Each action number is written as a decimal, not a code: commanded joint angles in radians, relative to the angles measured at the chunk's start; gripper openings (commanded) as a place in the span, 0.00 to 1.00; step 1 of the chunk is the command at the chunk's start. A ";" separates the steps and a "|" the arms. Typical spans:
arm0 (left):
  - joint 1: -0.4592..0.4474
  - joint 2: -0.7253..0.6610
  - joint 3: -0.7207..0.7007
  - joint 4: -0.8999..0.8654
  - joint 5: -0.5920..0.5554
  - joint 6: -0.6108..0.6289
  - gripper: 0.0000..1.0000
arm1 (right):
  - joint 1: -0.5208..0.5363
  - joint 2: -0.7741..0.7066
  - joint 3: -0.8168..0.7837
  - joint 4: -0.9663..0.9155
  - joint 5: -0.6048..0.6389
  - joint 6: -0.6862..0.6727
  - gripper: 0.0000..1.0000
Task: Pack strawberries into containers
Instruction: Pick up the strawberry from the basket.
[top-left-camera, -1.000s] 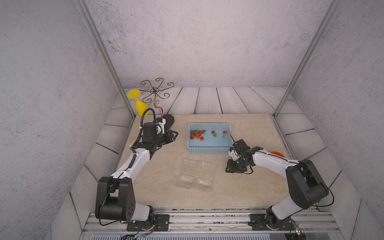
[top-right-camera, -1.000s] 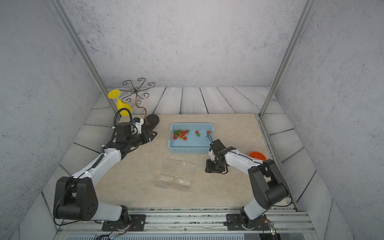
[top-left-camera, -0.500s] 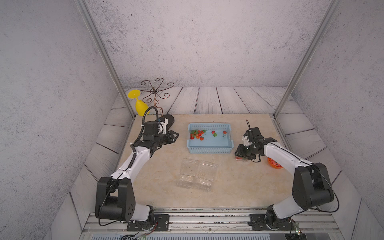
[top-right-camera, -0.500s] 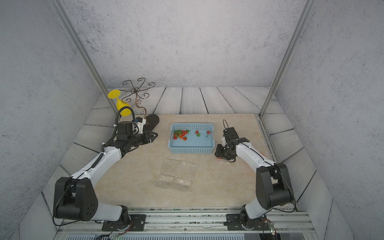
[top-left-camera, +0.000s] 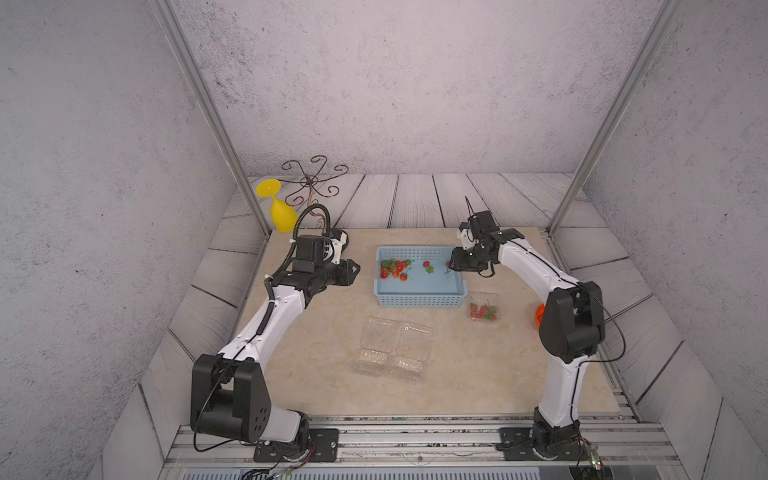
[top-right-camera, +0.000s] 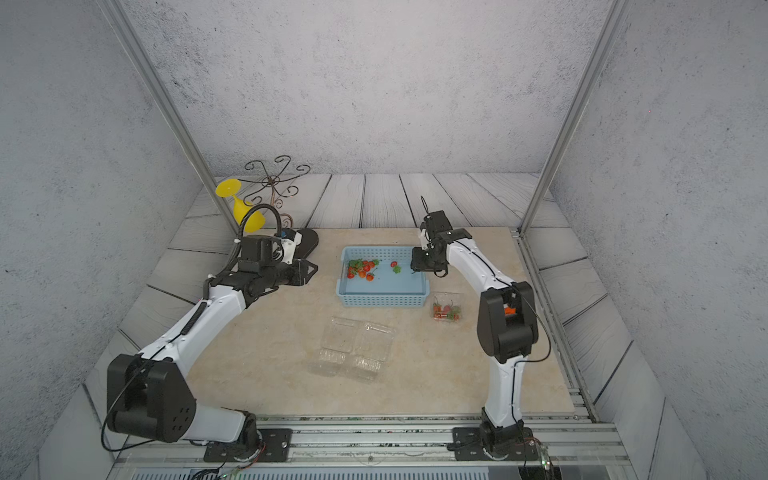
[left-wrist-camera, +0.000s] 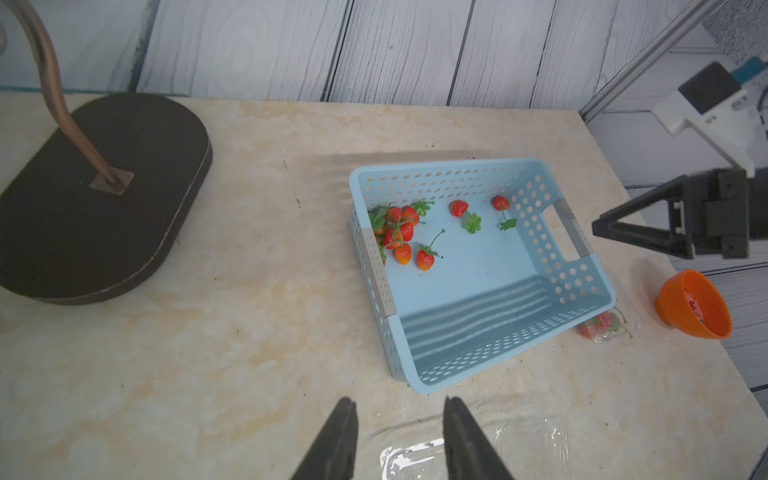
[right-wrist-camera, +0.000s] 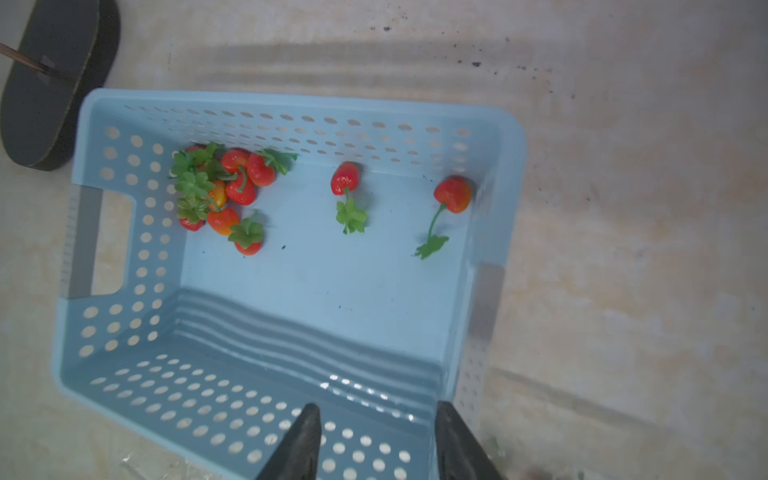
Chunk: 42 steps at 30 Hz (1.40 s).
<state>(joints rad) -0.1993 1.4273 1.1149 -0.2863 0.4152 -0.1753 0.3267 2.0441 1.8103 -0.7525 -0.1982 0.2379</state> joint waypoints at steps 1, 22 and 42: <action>-0.002 -0.001 -0.017 0.030 0.028 0.031 0.38 | 0.029 0.124 0.177 -0.108 0.046 -0.091 0.47; 0.024 0.058 -0.023 0.094 0.108 -0.012 0.38 | 0.075 0.541 0.609 -0.216 0.141 -0.229 0.47; 0.032 0.063 -0.021 0.092 0.110 -0.012 0.38 | 0.084 0.616 0.656 -0.157 0.105 -0.219 0.42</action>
<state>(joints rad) -0.1749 1.4803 1.0946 -0.1982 0.5137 -0.1886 0.4057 2.6167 2.4378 -0.9237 -0.0780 0.0216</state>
